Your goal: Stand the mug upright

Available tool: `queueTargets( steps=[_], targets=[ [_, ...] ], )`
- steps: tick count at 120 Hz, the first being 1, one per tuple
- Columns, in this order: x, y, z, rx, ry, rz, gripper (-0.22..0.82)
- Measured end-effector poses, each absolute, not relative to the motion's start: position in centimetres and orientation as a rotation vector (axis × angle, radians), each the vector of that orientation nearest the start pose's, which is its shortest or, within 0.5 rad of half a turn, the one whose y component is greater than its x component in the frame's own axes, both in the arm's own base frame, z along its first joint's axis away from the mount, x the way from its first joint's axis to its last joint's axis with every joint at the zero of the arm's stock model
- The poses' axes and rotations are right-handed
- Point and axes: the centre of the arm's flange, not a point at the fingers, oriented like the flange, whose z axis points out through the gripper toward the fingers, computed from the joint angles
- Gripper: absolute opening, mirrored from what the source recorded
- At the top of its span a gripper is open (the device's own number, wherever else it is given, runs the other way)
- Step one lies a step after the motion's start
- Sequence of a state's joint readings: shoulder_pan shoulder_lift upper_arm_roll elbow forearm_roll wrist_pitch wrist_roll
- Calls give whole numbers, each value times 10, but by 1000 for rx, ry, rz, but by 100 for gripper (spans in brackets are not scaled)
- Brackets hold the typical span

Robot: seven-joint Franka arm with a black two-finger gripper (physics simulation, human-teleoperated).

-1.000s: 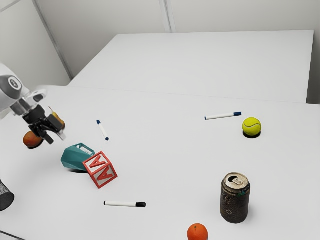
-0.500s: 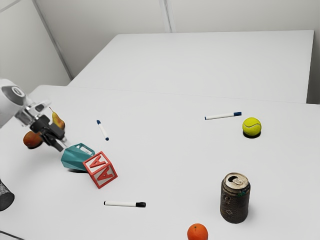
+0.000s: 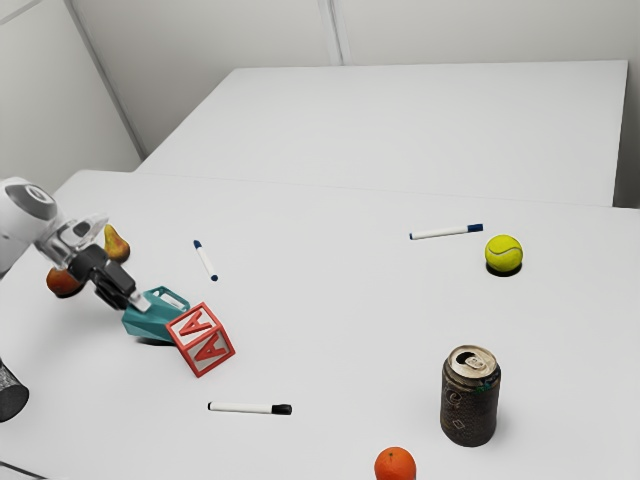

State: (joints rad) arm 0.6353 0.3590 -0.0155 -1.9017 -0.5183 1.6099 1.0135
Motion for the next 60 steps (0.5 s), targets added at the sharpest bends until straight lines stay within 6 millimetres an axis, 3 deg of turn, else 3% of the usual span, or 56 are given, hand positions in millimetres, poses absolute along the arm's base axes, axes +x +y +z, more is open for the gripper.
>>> queueTargets(
  steps=[32,60],
  targets=[
    [480,270,296,2289,-256,-80,0],
    [482,270,303,2298,-267,-58,-14]
  ],
)
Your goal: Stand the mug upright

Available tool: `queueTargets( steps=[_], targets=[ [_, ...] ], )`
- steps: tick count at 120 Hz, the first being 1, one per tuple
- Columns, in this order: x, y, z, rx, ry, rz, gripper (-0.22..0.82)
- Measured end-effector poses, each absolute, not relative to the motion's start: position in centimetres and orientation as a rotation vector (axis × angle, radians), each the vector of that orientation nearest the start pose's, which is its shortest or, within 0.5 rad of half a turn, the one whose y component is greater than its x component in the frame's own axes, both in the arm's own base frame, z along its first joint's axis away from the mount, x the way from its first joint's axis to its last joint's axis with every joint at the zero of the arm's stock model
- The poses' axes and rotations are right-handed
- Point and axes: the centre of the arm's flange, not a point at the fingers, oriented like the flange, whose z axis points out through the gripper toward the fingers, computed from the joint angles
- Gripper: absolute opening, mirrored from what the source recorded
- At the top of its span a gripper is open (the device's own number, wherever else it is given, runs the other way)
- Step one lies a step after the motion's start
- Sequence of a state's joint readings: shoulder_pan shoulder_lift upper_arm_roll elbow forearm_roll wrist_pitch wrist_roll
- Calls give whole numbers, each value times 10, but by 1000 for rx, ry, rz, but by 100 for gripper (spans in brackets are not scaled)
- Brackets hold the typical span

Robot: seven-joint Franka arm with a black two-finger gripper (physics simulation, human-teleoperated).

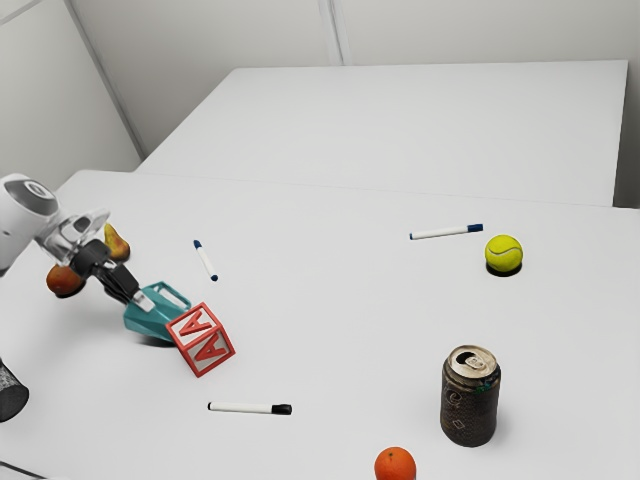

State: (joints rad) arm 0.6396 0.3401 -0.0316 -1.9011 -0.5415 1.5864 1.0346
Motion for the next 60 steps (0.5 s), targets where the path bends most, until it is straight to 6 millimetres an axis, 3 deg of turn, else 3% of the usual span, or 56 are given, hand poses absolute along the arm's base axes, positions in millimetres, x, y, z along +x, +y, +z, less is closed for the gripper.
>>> queueTargets(
  steps=[36,60],
  targets=[
    [497,256,354,2424,-374,22,-16],
    [522,225,387,2585,-545,38,-17]
  ],
)
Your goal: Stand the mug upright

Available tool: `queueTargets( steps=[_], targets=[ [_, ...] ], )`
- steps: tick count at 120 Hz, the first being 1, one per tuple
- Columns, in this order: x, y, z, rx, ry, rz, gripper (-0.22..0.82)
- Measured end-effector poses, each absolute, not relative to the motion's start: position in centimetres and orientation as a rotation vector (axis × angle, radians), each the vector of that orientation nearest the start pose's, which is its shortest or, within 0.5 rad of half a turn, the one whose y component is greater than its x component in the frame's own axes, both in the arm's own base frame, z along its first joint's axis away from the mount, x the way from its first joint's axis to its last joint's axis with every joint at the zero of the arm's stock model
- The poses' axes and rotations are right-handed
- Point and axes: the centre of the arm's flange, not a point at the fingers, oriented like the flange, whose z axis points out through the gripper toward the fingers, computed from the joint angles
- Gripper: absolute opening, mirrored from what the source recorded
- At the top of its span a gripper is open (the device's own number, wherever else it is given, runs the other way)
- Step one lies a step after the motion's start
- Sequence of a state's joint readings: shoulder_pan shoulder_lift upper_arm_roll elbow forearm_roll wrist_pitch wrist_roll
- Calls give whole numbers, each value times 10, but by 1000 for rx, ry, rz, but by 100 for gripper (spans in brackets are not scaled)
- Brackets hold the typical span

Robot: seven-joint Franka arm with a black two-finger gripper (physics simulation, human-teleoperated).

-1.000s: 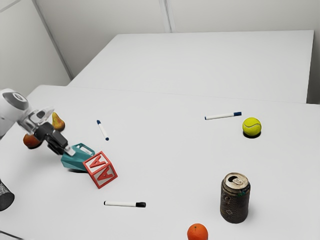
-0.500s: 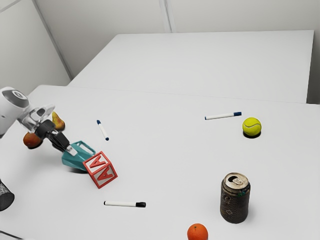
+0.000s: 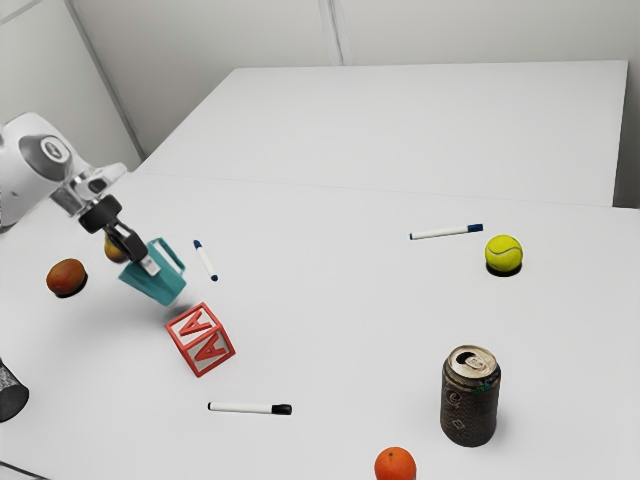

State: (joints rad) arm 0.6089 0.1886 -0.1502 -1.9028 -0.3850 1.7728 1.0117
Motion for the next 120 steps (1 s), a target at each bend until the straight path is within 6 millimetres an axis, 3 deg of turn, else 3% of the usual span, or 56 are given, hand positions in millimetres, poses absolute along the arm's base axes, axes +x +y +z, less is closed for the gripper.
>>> queueTargets(
  steps=[25,42,53,87,120],
  targets=[
    [555,182,402,-3302,879,-54,-17],
    [577,126,410,-3166,941,-38,-17],
    [583,103,412,-3125,923,-31,-17],
    [568,44,405,-3085,798,37,-17],
    [554,28,389,-3108,614,90,-17]
  ],
)
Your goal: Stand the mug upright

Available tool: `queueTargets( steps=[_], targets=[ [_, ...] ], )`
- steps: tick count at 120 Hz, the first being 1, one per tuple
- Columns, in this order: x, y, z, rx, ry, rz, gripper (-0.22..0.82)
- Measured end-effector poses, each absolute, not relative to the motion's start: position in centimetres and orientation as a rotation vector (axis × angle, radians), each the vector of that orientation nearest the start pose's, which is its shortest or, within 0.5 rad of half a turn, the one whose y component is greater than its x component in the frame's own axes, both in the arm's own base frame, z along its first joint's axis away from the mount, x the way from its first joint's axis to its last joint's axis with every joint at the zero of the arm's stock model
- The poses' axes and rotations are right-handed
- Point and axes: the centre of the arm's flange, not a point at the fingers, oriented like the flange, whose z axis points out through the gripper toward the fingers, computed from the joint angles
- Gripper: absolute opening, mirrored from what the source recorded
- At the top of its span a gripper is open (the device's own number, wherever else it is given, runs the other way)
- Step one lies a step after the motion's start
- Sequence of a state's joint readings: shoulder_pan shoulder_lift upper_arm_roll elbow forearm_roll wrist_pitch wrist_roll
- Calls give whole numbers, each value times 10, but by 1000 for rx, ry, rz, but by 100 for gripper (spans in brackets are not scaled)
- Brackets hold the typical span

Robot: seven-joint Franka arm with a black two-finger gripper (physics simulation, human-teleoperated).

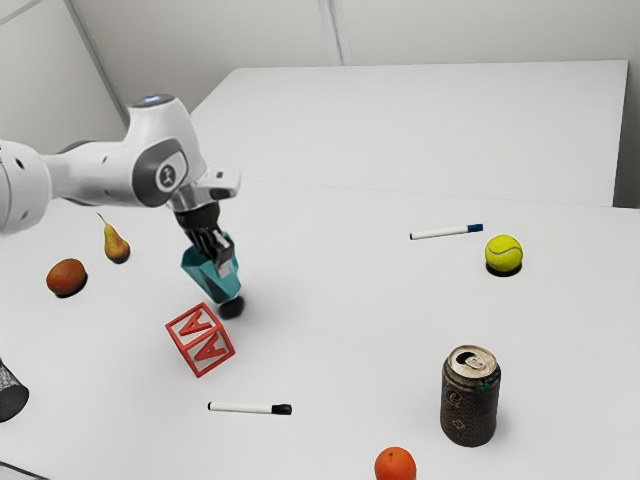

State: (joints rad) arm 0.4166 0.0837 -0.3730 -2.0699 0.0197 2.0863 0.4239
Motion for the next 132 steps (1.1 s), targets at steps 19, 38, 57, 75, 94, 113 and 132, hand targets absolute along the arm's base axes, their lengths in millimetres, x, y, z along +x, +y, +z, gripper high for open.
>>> queueTargets(
  steps=[19,38,57,75,94,113,132],
  targets=[
    [559,19,376,-3103,559,98,-17],
    [562,13,364,-3106,506,110,-17],
    [562,14,355,-3116,442,123,-17],
    [562,12,355,-3125,399,122,10],
    [561,6,366,-3119,380,94,35],
    [555,-5,407,-3089,369,9,48],
    [568,-13,481,-3076,332,-101,55]
  ],
)
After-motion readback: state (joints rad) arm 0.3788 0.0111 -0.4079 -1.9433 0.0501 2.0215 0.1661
